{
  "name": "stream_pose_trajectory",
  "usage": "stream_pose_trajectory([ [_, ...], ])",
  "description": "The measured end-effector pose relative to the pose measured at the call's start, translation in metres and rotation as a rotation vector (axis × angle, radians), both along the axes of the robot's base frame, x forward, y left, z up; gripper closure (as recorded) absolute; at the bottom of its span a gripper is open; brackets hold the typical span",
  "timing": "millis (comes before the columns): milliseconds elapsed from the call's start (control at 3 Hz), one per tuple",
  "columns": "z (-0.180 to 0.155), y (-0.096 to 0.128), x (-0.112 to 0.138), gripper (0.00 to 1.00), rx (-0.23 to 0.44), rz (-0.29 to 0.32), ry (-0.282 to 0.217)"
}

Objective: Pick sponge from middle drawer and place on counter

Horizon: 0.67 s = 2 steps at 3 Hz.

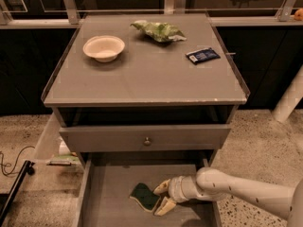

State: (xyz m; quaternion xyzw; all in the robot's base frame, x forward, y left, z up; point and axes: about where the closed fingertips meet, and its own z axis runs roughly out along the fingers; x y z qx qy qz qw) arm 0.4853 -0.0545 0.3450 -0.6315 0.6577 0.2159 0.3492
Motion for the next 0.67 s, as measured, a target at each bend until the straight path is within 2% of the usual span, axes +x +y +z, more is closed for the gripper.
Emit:
stream_pose_trajectory([
  [667, 0.0, 0.0001, 0.0, 0.38, 0.0, 0.0, 0.0],
])
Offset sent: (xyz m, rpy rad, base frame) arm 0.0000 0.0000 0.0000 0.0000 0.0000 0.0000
